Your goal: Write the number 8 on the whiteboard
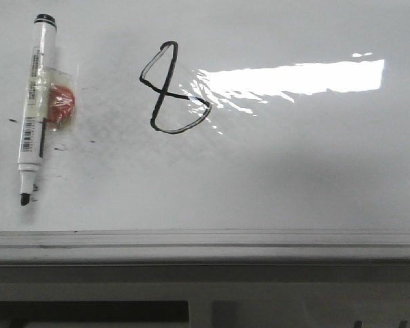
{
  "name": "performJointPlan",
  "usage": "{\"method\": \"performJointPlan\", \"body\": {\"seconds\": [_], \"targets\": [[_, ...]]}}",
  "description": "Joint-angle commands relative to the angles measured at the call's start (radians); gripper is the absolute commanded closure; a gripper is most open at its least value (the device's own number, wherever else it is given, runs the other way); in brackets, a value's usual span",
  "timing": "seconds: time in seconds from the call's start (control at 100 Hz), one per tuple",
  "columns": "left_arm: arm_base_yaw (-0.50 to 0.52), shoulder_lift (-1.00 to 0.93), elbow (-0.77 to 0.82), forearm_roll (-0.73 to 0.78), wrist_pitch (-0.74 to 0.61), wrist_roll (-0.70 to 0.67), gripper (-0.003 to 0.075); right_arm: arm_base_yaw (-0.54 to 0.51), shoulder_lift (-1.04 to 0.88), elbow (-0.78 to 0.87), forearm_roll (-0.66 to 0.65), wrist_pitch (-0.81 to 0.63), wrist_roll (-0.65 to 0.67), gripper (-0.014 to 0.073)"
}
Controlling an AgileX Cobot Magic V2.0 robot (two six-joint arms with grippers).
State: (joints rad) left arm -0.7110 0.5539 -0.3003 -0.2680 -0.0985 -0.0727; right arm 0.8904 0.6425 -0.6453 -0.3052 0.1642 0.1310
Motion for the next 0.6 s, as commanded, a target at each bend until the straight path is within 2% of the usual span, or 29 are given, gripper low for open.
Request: {"method": "performJointPlan", "body": {"seconds": [0.0,0.18,0.34,0.59], "targets": [[0.003,-0.061,0.018,0.026,-0.059,0.004,0.0741,-0.007,-0.096,0.076,-0.040,-0.128,0.000,0.0657],[0.003,-0.200,0.088,0.106,0.020,0.006,0.0741,-0.007,-0.305,0.260,-0.040,-0.126,0.000,0.0657],[0.003,-0.261,0.119,0.107,0.053,0.006,0.0741,-0.007,-0.453,0.362,-0.040,-0.119,0.000,0.0657],[0.003,-0.261,0.121,0.107,0.057,0.006,0.0741,-0.007,-0.502,0.420,-0.040,-0.114,0.000,0.0657]]}}
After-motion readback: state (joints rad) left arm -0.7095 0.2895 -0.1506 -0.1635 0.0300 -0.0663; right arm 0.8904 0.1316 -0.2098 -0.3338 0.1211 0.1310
